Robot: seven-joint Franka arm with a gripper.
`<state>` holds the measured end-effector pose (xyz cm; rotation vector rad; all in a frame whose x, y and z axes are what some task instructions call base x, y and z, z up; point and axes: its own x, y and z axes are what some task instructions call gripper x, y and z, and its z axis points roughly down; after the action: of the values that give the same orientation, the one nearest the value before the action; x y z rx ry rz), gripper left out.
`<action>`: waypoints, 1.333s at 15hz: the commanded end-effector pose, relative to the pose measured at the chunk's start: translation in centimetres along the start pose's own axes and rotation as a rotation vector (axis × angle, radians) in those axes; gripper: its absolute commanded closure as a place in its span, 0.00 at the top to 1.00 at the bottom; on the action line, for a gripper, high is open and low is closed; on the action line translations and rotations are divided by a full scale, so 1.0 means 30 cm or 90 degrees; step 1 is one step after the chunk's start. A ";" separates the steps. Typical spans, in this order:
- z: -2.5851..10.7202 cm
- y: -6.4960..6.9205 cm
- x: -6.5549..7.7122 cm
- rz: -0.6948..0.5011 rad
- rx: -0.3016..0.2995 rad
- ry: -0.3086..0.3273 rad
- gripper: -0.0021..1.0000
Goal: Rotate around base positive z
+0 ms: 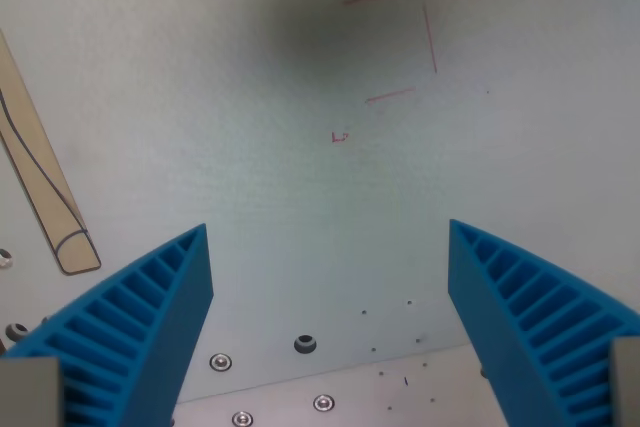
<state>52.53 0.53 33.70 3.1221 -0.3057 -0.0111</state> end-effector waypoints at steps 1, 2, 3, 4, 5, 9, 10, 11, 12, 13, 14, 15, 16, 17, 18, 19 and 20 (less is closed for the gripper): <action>-0.006 0.002 -0.001 -0.087 -0.001 0.003 1.00; -0.006 0.002 -0.001 -0.095 -0.001 0.003 1.00; -0.006 0.002 -0.001 -0.104 -0.001 0.003 1.00; -0.006 0.002 -0.001 -0.112 -0.001 0.003 1.00; -0.006 0.002 -0.001 -0.121 -0.001 0.003 1.00; -0.006 0.002 -0.001 -0.155 -0.001 0.003 1.00; -0.006 0.002 -0.001 -0.163 -0.001 0.003 1.00; -0.006 0.002 -0.001 -0.172 -0.001 0.003 1.00; -0.006 0.002 -0.001 -0.180 -0.001 0.003 1.00; -0.006 0.002 -0.001 -0.189 -0.002 0.003 1.00; -0.006 0.002 -0.001 -0.197 -0.002 0.003 1.00; -0.006 0.002 -0.001 -0.206 -0.002 0.003 1.00; -0.006 0.002 -0.001 -0.214 -0.002 0.003 1.00; -0.006 0.002 -0.001 -0.223 -0.002 0.003 1.00; -0.006 0.002 -0.001 -0.231 -0.002 0.003 1.00; -0.006 0.002 -0.001 -0.240 -0.002 0.003 1.00; -0.006 0.002 -0.001 -0.248 -0.002 0.003 1.00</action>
<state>52.53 0.54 33.70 3.1367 0.0778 -0.0119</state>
